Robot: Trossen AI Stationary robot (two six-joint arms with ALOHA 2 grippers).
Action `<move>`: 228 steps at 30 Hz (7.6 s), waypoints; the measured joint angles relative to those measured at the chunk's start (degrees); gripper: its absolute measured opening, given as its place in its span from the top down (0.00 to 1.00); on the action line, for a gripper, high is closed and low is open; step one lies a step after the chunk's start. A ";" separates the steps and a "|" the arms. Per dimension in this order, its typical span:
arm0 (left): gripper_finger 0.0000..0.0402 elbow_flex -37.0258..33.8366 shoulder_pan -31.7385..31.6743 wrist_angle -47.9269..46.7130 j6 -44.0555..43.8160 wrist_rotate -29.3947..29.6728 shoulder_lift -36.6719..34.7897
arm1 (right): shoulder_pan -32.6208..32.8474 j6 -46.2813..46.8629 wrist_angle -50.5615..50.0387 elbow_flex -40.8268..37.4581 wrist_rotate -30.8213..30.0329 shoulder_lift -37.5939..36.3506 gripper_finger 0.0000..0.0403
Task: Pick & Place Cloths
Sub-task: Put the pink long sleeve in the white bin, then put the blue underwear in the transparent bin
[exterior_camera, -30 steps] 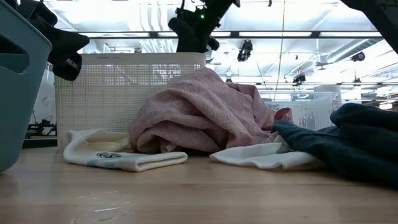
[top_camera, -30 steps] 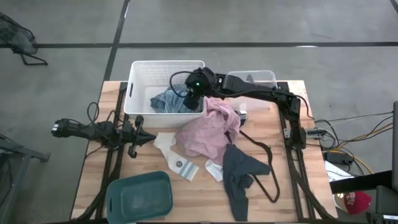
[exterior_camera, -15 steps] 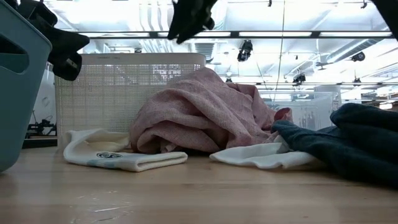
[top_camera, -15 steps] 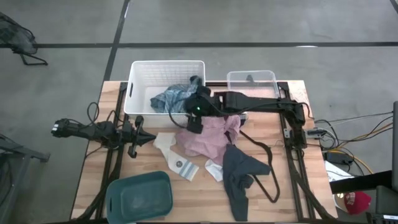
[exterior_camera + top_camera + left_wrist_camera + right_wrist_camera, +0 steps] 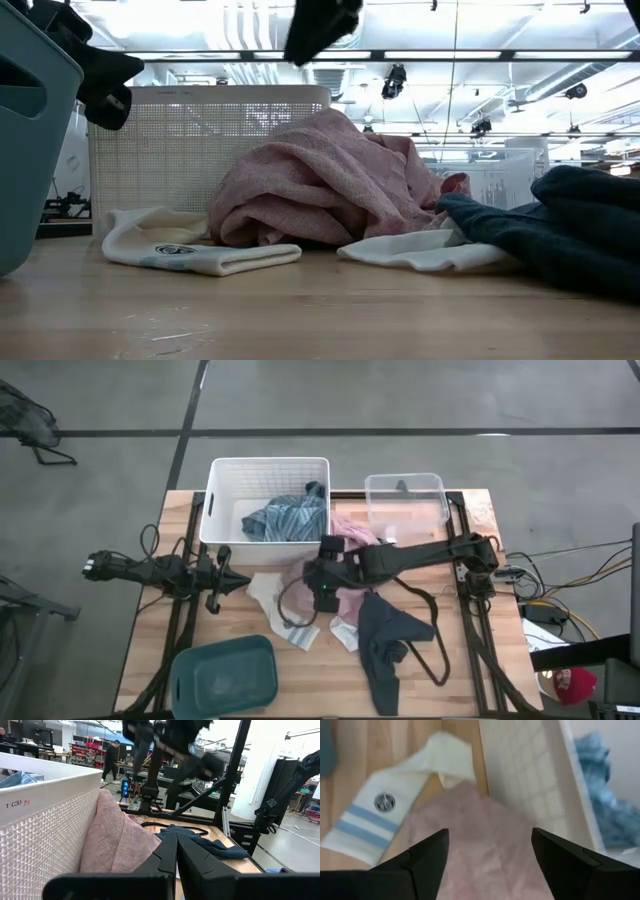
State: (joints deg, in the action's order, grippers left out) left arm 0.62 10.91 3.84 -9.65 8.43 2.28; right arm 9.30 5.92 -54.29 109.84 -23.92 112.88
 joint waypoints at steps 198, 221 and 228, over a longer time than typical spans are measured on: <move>0.97 0.00 -0.02 -1.33 -0.02 0.17 0.55 | -24.65 -3.09 9.36 24.42 22.47 16.34 0.92; 0.97 0.00 -0.01 -1.33 0.00 0.18 0.55 | -24.15 -1.38 11.47 25.16 21.98 10.94 0.31; 0.97 0.00 0.00 -1.36 0.00 0.17 0.55 | -22.29 -1.62 10.90 25.14 22.73 7.87 0.28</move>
State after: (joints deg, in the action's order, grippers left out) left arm 0.62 10.91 2.48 -9.65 8.60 2.83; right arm -13.00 4.29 -43.39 134.98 -1.19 120.75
